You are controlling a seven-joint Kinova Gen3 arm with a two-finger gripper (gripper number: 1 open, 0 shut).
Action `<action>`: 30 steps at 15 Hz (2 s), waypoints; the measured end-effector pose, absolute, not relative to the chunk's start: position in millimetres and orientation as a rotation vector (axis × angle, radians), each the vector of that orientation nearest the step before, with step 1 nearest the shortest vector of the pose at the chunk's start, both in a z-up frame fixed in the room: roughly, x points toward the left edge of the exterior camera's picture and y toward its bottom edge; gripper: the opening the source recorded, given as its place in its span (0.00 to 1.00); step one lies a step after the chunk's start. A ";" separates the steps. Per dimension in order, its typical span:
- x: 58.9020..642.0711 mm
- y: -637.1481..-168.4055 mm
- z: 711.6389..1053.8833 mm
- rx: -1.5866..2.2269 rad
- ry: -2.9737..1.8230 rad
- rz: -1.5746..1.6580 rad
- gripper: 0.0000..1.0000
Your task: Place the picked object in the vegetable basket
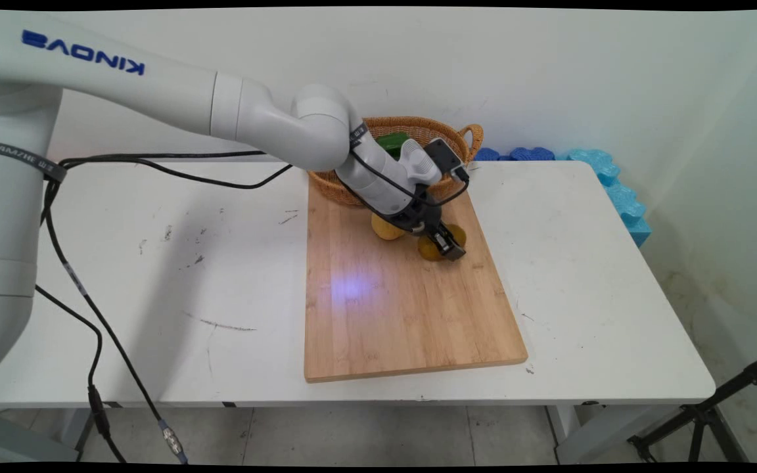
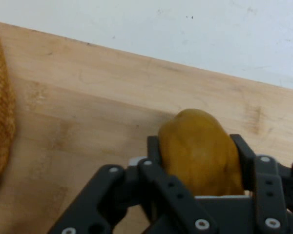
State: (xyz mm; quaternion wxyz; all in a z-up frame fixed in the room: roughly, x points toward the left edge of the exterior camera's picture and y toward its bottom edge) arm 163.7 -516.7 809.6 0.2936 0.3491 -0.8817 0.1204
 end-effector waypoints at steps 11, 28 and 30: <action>170.4 -516.6 838.4 0.831 -2.332 0.350 0.00; 289.8 -561.5 922.7 0.707 -2.328 0.560 0.00; 305.4 -570.1 922.5 0.697 -2.340 0.587 0.00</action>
